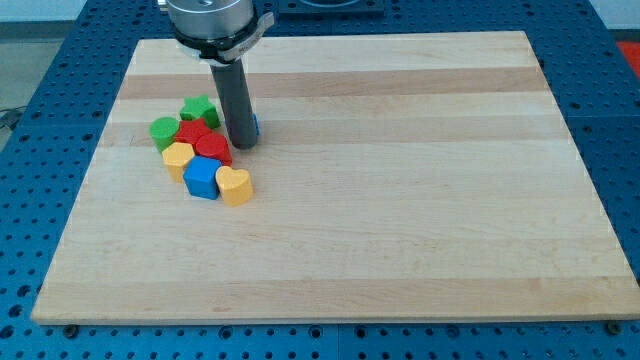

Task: Push the blue triangle to the top right side of the red star

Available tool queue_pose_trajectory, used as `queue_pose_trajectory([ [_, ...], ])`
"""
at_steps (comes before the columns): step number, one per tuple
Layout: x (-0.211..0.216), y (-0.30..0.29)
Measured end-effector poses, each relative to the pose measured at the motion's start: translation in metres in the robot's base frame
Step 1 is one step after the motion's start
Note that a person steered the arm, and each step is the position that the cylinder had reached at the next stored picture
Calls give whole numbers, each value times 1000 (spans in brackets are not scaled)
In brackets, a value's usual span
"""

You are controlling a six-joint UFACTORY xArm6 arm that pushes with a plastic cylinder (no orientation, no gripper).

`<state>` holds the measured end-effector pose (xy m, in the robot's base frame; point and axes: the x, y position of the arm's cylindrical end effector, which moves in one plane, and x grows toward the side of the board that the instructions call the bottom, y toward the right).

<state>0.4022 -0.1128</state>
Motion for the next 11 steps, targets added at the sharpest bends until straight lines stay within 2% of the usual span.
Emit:
queue_pose_trajectory([
  [1,0,-3],
  [2,24,26],
  [3,12,62],
  [4,-12,62],
  [5,-32,34],
  [8,-34,2],
  [9,-34,1],
  [11,-41,46],
])
